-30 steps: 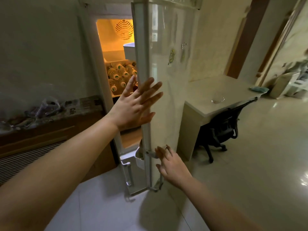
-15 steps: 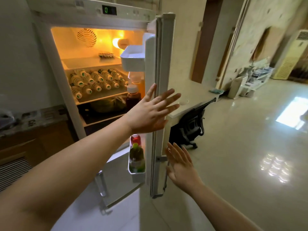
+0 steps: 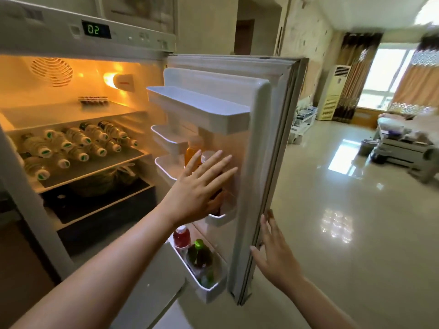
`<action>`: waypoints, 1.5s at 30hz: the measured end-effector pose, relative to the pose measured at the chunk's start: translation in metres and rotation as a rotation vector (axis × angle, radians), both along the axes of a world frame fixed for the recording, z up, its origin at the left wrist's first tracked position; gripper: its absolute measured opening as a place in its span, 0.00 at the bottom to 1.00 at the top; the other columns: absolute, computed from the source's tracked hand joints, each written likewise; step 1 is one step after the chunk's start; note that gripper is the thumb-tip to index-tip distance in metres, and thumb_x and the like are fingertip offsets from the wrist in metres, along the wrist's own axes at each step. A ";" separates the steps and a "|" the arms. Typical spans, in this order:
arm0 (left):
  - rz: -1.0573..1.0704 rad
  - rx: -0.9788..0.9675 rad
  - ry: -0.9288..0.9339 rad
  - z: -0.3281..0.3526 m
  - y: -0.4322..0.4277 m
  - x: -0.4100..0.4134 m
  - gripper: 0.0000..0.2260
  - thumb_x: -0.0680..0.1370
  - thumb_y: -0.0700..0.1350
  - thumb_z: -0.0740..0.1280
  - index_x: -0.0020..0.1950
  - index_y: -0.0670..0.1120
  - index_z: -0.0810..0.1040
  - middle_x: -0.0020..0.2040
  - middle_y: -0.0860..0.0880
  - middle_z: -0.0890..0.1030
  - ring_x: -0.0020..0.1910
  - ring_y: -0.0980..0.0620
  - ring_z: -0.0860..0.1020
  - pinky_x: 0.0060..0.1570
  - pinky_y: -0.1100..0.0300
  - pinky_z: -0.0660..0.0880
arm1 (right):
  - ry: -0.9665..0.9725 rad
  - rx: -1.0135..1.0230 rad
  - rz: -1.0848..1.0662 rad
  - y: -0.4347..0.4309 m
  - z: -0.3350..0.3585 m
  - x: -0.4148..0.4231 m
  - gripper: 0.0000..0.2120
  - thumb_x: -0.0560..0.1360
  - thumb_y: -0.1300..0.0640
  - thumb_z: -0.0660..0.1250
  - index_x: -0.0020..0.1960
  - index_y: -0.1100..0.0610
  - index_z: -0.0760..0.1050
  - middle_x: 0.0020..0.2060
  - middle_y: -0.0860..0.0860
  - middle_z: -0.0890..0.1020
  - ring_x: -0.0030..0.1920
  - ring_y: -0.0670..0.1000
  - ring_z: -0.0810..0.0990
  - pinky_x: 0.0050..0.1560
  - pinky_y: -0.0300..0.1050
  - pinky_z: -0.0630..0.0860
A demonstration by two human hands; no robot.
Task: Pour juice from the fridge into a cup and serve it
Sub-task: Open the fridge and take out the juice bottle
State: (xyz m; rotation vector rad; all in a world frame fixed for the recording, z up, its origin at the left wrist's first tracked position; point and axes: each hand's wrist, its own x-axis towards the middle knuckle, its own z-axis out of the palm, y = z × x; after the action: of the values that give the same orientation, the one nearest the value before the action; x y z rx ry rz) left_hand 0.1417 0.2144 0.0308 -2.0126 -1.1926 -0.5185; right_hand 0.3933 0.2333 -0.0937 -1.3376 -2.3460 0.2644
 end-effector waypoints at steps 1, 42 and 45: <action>-0.010 0.000 -0.008 -0.006 0.003 -0.005 0.24 0.80 0.53 0.56 0.75 0.49 0.62 0.76 0.46 0.59 0.76 0.46 0.55 0.72 0.40 0.52 | -0.001 -0.009 -0.024 0.004 0.000 0.000 0.38 0.77 0.41 0.55 0.70 0.47 0.28 0.71 0.48 0.31 0.74 0.48 0.36 0.73 0.43 0.43; -0.022 -0.364 -1.141 -0.036 0.095 0.076 0.42 0.71 0.44 0.74 0.77 0.52 0.51 0.68 0.43 0.61 0.67 0.45 0.64 0.65 0.51 0.65 | 0.125 -0.019 -0.151 0.075 0.029 0.034 0.37 0.76 0.48 0.62 0.74 0.41 0.39 0.76 0.42 0.48 0.73 0.41 0.49 0.72 0.44 0.55; -0.063 -0.377 -1.130 -0.037 0.095 0.077 0.42 0.71 0.43 0.73 0.77 0.53 0.51 0.69 0.43 0.60 0.66 0.45 0.66 0.64 0.52 0.68 | 0.103 -0.020 -0.165 0.075 0.028 0.034 0.37 0.76 0.47 0.61 0.74 0.42 0.39 0.76 0.43 0.46 0.74 0.43 0.49 0.73 0.46 0.56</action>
State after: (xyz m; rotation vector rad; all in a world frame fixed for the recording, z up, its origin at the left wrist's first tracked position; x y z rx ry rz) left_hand 0.2185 0.3093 -0.0057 -2.0625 -1.9671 -1.7067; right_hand 0.4277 0.3086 -0.0660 -1.4811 -2.1399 0.2993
